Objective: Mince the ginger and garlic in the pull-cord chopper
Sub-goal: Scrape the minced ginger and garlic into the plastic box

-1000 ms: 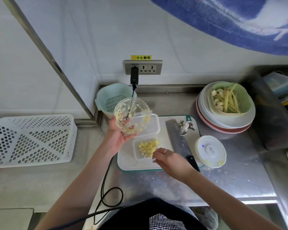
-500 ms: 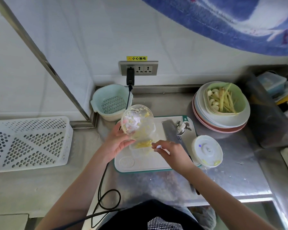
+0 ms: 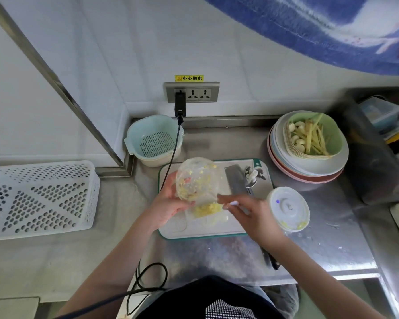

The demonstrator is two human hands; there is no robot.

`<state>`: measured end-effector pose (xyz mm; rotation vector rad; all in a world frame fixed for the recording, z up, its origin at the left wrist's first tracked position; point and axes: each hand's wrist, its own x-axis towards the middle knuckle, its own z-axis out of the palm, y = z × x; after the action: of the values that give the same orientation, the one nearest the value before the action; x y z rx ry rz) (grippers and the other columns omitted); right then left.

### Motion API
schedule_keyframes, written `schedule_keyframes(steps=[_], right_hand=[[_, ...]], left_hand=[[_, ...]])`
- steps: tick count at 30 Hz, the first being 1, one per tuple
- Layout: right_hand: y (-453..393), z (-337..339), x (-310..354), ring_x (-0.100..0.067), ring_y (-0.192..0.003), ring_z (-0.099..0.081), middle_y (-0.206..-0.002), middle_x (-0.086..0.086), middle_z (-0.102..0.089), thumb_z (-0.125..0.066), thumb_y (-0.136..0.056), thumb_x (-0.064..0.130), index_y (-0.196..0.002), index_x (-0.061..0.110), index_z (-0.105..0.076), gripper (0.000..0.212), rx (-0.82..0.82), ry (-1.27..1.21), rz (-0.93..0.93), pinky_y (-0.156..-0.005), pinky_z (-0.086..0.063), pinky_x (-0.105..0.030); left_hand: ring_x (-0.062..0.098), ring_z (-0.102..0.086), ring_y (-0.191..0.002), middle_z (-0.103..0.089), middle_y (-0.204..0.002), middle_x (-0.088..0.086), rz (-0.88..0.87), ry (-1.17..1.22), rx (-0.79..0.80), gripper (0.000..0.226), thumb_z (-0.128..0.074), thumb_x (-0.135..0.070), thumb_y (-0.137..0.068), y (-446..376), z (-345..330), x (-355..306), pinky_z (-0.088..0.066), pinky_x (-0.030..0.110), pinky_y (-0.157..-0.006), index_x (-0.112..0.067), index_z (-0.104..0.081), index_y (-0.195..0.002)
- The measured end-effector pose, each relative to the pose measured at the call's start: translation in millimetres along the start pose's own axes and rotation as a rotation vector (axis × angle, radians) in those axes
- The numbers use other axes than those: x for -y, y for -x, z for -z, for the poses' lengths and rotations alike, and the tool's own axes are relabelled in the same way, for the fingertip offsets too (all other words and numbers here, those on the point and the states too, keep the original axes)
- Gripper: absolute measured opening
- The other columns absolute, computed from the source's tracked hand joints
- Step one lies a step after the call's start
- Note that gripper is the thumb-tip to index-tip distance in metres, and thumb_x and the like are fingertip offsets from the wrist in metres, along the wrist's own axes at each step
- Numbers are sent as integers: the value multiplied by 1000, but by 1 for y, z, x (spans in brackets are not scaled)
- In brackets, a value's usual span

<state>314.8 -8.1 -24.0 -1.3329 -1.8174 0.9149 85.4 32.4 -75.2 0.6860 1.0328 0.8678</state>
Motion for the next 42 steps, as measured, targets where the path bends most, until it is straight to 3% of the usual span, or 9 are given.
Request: schedule_keyframes(steps=[4, 10, 15, 19, 24, 26, 32, 37, 42], right_hand=[[-18, -10, 1, 8, -104, -60, -113, 0, -70, -67, -85, 5, -97, 15, -76, 18, 2, 18, 24, -88, -45, -9], [5, -12, -18, 4, -107, -59, -112, 4, -70, -61, -86, 11, -98, 16, -75, 19, 107, 138, 69, -92, -45, -11], [0, -2, 15, 3, -95, -66, -110, 17, -68, -64, -87, 10, -105, 21, -72, 22, -148, -57, 84, -82, -50, -14], [-40, -12, 39, 0, -100, -65, -111, 8, -68, -63, -87, 5, -108, 14, -71, 24, -108, -106, 166, -86, -52, -19], [-49, -25, 21, -2, -53, -52, -94, -7, -75, -61, -89, 10, -106, 17, -73, 22, 108, 20, 50, -57, -46, -21], [-39, -17, 12, -16, -64, -65, -97, -5, -74, -62, -89, 9, -108, 20, -73, 24, 179, 35, 15, -63, -52, -29], [-64, -8, 34, 1, -99, -65, -112, 11, -67, -61, -88, 3, -101, 16, -75, 23, 39, -68, 56, -86, -51, -19], [-47, -9, 10, -23, -82, -69, -101, -8, -73, -59, -89, 12, -107, 25, -73, 26, 225, 124, 35, -74, -54, -41], [-72, -6, 21, -1, -117, -54, -118, 7, -64, -61, -86, -4, -108, 13, -72, 30, 31, 77, 203, -99, -44, -17]], left_hand=[[20, -59, -103, -56, -115, 0, -6, -67, -34, 87, -62, 23, -58, 1, -5, 8, -52, 38, -80, -38, -43, -118], [23, -59, -109, -52, -121, 6, -10, 7, -80, 82, -51, 34, -70, 2, -7, 3, -57, 36, -82, -30, -43, -121], [32, -55, -116, -48, -130, 12, 25, 74, -91, 85, -52, 34, -69, 1, -8, -7, -56, 42, -84, -23, -41, -131], [35, -59, -112, -53, -128, 17, 43, 155, -21, 79, -48, 35, -71, 5, -10, -15, -58, 41, -80, -23, -47, -126], [29, -66, -97, -57, -121, 21, 18, 123, 28, 73, -43, 35, -74, 5, -18, -27, -59, 33, -70, -17, -45, -125], [29, -64, -102, -54, -127, 23, 26, 110, -8, 76, -44, 35, -73, 2, -15, -29, -59, 31, -70, -13, -40, -132], [27, -68, -98, -59, -118, 19, 53, 57, 35, 75, -48, 34, -71, -1, -10, -32, -59, 34, -76, -11, -41, -131], [29, -66, -103, -55, -125, 24, 63, 63, 2, 78, -50, 32, -70, -1, -7, -38, -58, 33, -76, -6, -36, -137], [29, -64, -106, -52, -131, 25, 93, 38, 30, 78, -49, 32, -72, 2, -6, -41, -58, 32, -77, -5, -34, -139]])
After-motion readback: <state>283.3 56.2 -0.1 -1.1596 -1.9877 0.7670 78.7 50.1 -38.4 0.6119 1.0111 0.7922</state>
